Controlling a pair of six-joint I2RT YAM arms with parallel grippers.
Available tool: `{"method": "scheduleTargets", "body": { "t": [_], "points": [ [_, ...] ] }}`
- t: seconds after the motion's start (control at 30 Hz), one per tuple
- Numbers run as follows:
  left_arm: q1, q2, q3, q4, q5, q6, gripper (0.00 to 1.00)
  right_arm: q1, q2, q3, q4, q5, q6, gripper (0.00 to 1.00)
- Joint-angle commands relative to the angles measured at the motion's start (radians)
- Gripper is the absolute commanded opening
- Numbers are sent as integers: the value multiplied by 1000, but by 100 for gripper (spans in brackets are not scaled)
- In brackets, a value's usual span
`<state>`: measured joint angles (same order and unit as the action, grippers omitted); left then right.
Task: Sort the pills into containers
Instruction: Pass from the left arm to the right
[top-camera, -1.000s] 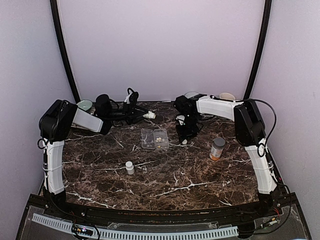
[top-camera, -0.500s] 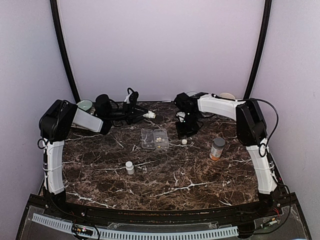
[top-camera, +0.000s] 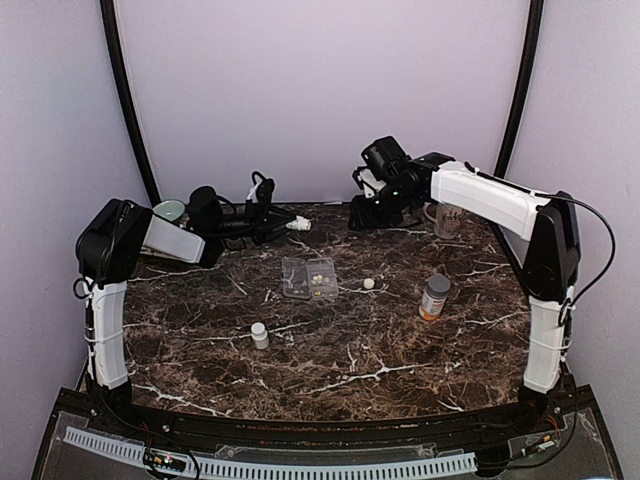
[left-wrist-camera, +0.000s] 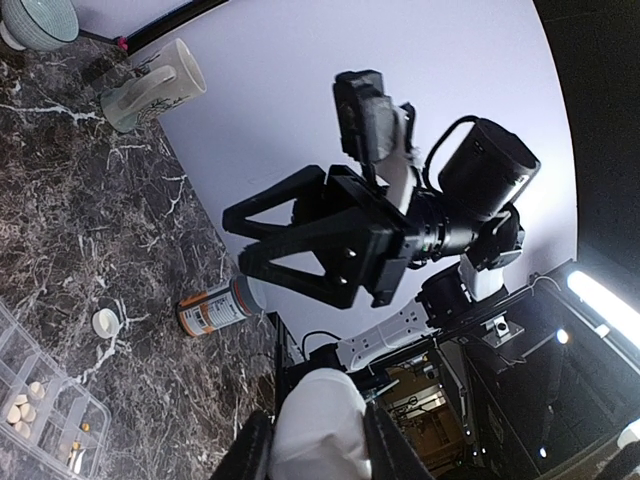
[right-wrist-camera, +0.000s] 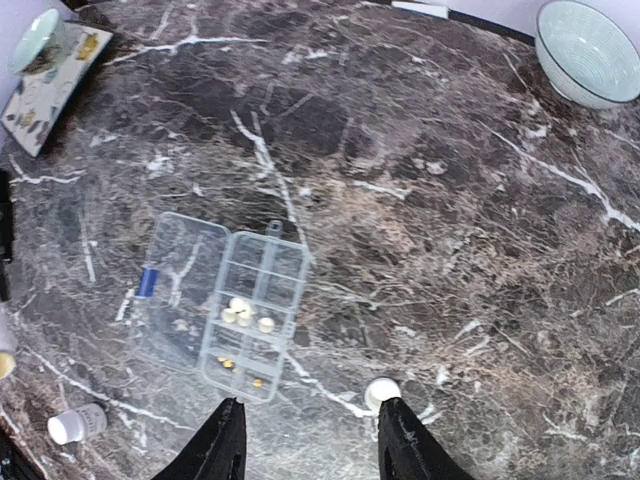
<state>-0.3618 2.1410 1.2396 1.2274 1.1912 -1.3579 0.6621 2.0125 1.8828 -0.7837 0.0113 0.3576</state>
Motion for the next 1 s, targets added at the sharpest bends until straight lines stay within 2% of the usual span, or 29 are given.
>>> {"method": "scheduleTargets", "body": {
  "t": [0.0, 0.13, 0.73, 0.97],
  "points": [
    [6, -33, 2, 97, -27, -66, 0, 36, -83, -85, 179, -70, 49, 47],
    [5, -24, 13, 124, -33, -90, 0, 43, -135, -146, 296, -157, 84, 47],
    [4, -18, 43, 127, -33, -109, 0, 53, -133, -228, 613, -436, 281, 48],
    [5, -18, 41, 140, -34, -120, 0, 54, -124, -236, 617, -460, 291, 48]
  ]
}}
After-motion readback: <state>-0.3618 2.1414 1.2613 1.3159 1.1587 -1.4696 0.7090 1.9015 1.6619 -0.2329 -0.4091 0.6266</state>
